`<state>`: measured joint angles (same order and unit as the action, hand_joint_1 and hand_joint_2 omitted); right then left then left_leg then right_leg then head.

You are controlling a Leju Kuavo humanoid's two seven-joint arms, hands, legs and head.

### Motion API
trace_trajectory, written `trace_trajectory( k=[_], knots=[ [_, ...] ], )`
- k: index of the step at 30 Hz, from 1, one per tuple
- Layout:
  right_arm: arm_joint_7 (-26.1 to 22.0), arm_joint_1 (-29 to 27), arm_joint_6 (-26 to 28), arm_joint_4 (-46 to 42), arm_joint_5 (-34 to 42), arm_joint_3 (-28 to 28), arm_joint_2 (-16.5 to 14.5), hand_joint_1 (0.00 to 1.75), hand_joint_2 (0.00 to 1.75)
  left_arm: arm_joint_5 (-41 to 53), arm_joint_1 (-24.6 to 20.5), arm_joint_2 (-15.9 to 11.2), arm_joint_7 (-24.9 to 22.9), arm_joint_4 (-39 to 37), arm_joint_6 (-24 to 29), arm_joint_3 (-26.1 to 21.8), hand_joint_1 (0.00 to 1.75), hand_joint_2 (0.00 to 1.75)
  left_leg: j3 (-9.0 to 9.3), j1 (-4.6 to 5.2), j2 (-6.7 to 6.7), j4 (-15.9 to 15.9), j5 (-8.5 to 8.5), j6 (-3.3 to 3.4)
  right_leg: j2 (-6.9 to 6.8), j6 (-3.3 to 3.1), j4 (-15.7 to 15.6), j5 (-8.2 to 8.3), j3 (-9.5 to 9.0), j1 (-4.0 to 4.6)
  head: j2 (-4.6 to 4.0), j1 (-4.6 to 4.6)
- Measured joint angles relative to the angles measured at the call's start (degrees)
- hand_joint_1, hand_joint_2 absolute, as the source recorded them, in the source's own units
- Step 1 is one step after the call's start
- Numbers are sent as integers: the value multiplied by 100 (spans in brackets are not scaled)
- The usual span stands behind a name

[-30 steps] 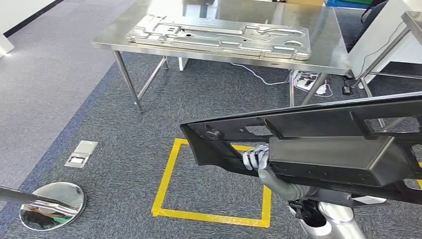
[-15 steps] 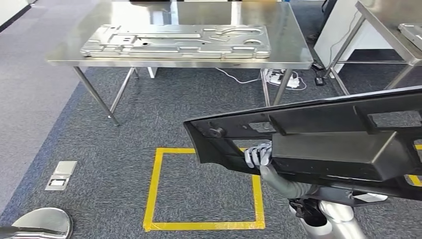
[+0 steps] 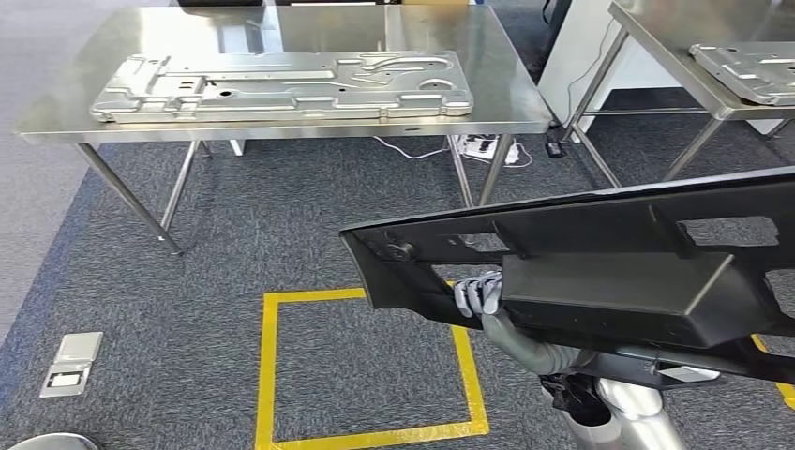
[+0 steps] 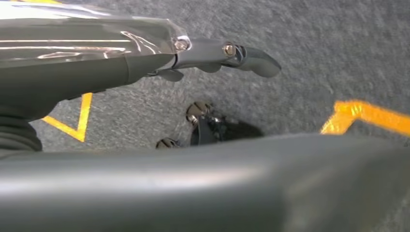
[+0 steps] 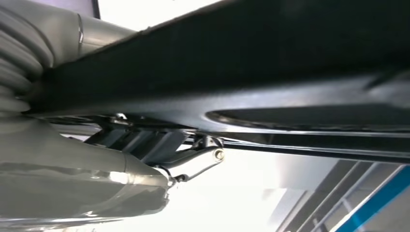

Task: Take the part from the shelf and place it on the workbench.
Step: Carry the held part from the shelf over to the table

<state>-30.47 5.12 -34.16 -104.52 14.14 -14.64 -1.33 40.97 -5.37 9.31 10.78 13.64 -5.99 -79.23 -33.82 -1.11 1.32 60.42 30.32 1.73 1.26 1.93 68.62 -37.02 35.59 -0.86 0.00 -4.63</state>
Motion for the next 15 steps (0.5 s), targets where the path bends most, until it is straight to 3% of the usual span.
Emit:
trace_trajectory(
  k=[2, 3, 4, 6, 7, 10, 12, 14, 15],
  knots=[
    [-2, -15, 0, 2, -14, 0, 2, 175, 175, 1, 12, 0, 0, 0, -1, 0, 0, 175, 69, 1, -50, 0, 75, 9, -56, 24, 603, -106, 425, -5, 0, 0],
    [-2, -21, 0, 3, -19, 0, 3, 175, 175, 2, 17, 0, 0, 0, -1, 0, 0, 175, 118, 1, -65, 0, 118, 1, -62, 30, 642, 4, 511, -5, 0, 0],
    [-2, -23, 0, 4, -21, 0, 4, 175, 175, 2, 18, 0, 0, 0, -1, -1, 0, 175, 182, 0, -75, 0, 166, -10, -67, 29, 459, 224, 487, -5, 0, 0],
    [-3, -21, -1, 9, -23, 4, 7, 175, 175, 2, 14, 0, 3, 0, -2, -1, 0, 175, 317, 5, -83, -4, 270, -42, -89, 3, -211, 702, 259, 5, 0, -1],
    [-4, -19, -4, 13, -24, 7, 8, 175, 175, 2, 6, 0, 5, 0, -2, -1, 0, 175, 358, 10, -84, -5, 313, -68, -100, -21, -488, 812, 146, 20, 0, 1],
    [-8, -17, -11, 19, -26, 11, 11, 175, 175, 7, -12, 0, 10, 0, -6, 0, 0, 175, 385, 17, -91, -46, 371, -157, -95, -111, -733, 727, 36, 59, 0, 3],
    [-9, -15, -16, 15, -27, 14, 11, 175, 175, 9, -26, 1, 13, 0, -10, 1, 0, 175, 401, 11, -100, -22, 423, -215, -89, -177, -780, 691, -16, 27, 0, 3],
    [-10, -8, -23, 13, -27, 17, 10, 175, 175, 10, -39, 1, 16, 0, -13, 2, 0, 175, 221, 8, -102, 366, 600, -264, -104, -243, -818, 649, -103, -4, 0, 2],
    [-11, -9, -26, 15, -27, 17, 9, 175, 175, 10, -38, 1, 17, 0, -14, 2, 0, 175, 17, 9, -103, 730, 727, -283, -111, -269, -823, 615, -142, -3, 0, 2]
  ],
)
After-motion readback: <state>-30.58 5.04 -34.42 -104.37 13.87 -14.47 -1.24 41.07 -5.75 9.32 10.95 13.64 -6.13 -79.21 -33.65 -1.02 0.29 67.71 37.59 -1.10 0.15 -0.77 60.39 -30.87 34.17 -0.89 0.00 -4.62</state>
